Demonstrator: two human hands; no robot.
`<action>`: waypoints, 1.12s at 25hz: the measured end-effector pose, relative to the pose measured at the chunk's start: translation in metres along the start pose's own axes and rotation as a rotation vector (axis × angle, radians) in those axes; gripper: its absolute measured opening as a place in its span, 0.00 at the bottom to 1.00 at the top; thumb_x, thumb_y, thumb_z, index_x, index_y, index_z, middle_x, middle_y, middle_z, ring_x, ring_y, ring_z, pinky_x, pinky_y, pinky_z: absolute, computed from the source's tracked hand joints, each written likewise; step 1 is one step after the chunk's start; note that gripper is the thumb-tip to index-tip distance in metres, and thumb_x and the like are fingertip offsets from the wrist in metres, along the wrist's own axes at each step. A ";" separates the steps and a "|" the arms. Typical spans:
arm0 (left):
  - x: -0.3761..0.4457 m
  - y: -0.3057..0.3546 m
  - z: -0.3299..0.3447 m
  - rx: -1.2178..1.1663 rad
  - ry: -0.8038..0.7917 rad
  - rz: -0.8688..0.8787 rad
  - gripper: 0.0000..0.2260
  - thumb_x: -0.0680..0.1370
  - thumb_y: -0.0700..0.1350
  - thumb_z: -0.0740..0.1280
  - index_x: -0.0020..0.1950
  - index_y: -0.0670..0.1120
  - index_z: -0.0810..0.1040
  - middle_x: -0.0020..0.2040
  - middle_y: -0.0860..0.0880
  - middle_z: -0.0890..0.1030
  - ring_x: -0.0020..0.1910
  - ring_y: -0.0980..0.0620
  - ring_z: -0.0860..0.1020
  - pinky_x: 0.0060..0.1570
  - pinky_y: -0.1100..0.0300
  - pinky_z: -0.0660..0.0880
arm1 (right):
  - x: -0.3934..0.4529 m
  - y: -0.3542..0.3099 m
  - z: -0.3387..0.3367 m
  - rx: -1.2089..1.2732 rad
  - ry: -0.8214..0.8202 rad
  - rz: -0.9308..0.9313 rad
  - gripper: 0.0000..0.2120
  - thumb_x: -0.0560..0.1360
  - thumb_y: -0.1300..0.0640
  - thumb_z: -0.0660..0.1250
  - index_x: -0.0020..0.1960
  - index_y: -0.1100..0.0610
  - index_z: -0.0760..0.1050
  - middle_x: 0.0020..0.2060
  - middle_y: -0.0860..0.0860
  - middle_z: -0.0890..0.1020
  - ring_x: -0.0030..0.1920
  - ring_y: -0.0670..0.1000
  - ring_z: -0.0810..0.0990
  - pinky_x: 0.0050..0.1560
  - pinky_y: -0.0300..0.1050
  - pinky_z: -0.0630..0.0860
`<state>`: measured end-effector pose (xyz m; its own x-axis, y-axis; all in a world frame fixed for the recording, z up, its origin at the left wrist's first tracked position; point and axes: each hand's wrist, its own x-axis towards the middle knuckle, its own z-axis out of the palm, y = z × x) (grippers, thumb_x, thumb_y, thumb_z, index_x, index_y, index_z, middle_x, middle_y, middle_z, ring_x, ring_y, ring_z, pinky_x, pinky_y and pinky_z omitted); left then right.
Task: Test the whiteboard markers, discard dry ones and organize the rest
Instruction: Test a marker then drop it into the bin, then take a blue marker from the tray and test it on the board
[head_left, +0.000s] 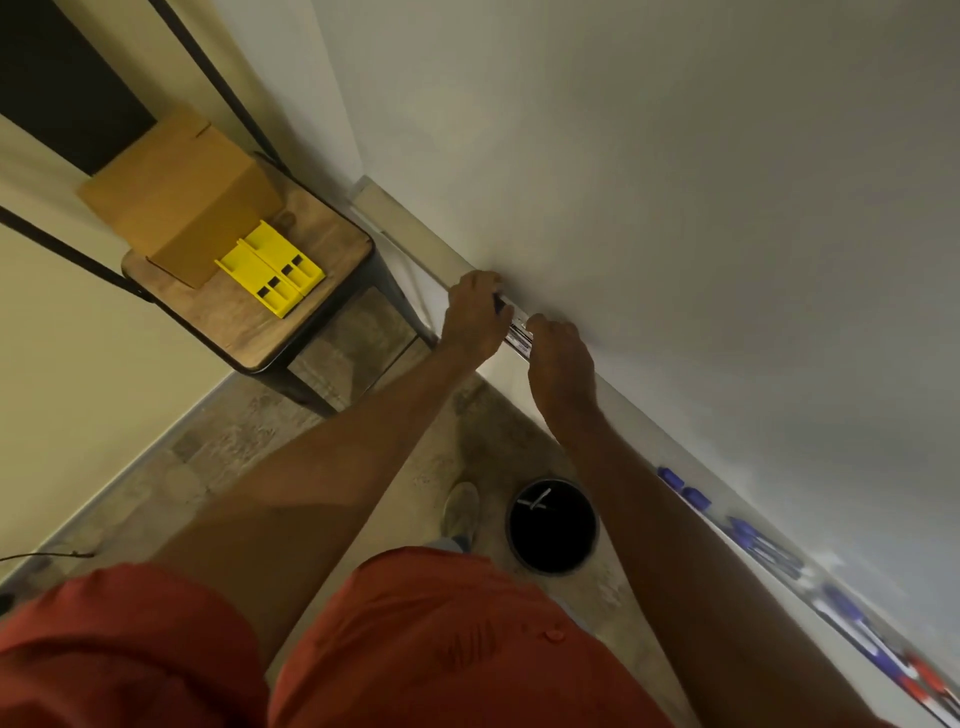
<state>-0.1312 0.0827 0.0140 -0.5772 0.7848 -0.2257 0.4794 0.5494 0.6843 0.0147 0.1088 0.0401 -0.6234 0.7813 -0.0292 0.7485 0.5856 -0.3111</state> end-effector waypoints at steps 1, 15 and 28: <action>0.002 -0.002 0.004 0.022 -0.012 0.025 0.19 0.79 0.41 0.70 0.69 0.40 0.74 0.72 0.39 0.71 0.70 0.39 0.69 0.69 0.50 0.67 | 0.001 0.000 0.005 0.008 0.017 0.000 0.15 0.71 0.74 0.66 0.53 0.60 0.78 0.43 0.58 0.82 0.46 0.60 0.79 0.40 0.50 0.76; -0.004 -0.021 0.029 0.207 0.040 0.183 0.19 0.79 0.37 0.68 0.70 0.44 0.76 0.74 0.42 0.71 0.73 0.42 0.68 0.70 0.49 0.71 | -0.008 0.016 0.027 -0.006 -0.115 -0.033 0.25 0.73 0.65 0.57 0.69 0.65 0.75 0.64 0.63 0.79 0.63 0.64 0.78 0.55 0.57 0.80; -0.069 0.003 0.059 0.230 0.031 0.371 0.17 0.77 0.43 0.74 0.65 0.42 0.80 0.72 0.39 0.74 0.74 0.40 0.70 0.73 0.47 0.68 | -0.091 0.055 0.009 0.069 0.002 0.157 0.14 0.79 0.66 0.66 0.63 0.57 0.80 0.64 0.53 0.80 0.65 0.54 0.76 0.64 0.51 0.78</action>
<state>-0.0512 0.0470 -0.0093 -0.3564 0.9339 0.0297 0.7906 0.2845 0.5422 0.1108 0.0677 0.0169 -0.4997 0.8624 -0.0803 0.8192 0.4405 -0.3672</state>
